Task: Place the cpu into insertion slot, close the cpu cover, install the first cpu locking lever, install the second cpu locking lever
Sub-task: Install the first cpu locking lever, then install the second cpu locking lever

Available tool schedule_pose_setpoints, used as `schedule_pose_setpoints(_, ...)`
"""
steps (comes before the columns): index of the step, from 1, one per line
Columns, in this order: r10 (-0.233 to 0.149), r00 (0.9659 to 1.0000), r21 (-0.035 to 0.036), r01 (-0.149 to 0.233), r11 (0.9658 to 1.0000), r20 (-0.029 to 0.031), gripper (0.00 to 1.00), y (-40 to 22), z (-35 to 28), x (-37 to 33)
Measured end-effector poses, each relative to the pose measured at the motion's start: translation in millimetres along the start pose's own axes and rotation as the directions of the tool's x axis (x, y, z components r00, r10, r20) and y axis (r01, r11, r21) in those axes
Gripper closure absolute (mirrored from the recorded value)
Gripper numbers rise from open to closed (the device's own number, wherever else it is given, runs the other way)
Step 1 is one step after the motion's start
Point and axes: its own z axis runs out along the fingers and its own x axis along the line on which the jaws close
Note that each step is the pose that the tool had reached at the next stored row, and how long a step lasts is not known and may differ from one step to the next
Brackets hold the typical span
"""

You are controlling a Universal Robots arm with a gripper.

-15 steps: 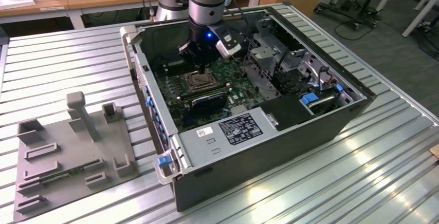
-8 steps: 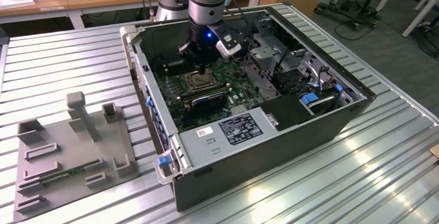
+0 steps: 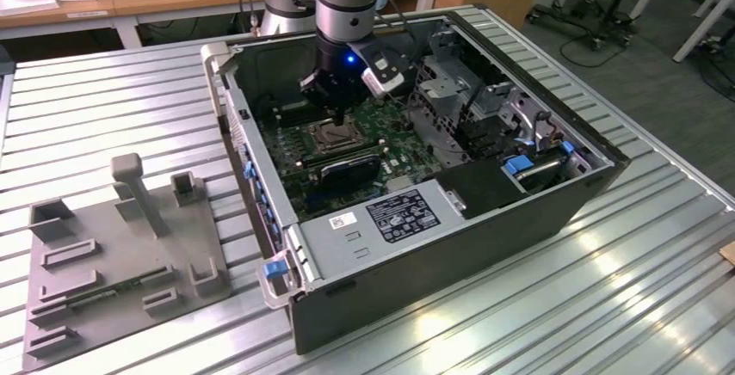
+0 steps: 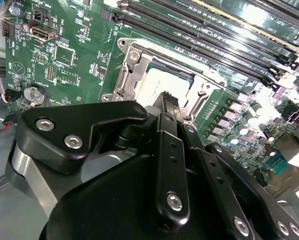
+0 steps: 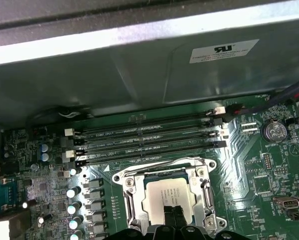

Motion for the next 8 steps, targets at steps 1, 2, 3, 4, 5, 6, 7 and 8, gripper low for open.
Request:
schedule_pose_setpoints(1, -0.001, 1.0000, -0.0030, 0.001, 1.0000, 0.0021, 0.89, 0.0, 0.2, 0.0)
schedule_pose_setpoints(2, -0.002, 1.0000, -0.0043, 0.002, 1.0000, 0.0035, 0.89, 0.0, 0.3, 0.0)
schedule_pose_setpoints(3, -0.004, 1.0000, -0.0044, 0.004, 1.0000, 0.0038, 0.89, 0.0, 0.4, 0.0)
schedule_pose_setpoints(4, -0.004, 1.0000, -0.0043, 0.004, 1.0000, 0.0038, 0.89, 0.0, 0.4, 0.0)
schedule_pose_setpoints(5, -0.006, 1.0000, -0.0043, 0.006, 1.0000, 0.0037, 0.89, 0.0, 0.4, 0.0)
schedule_pose_setpoints(6, -0.008, 1.0000, -0.0044, 0.008, 1.0000, 0.0035, 0.89, 0.0, 0.5, 0.0)
schedule_pose_setpoints(7, -0.008, 1.0000, -0.0043, 0.008, 1.0000, 0.0035, 0.89, 0.0, 0.4, 0.0)
schedule_pose_setpoints(8, -0.008, 1.0000, -0.0044, 0.008, 1.0000, 0.0035, 0.89, 0.0, 0.5, 0.0)
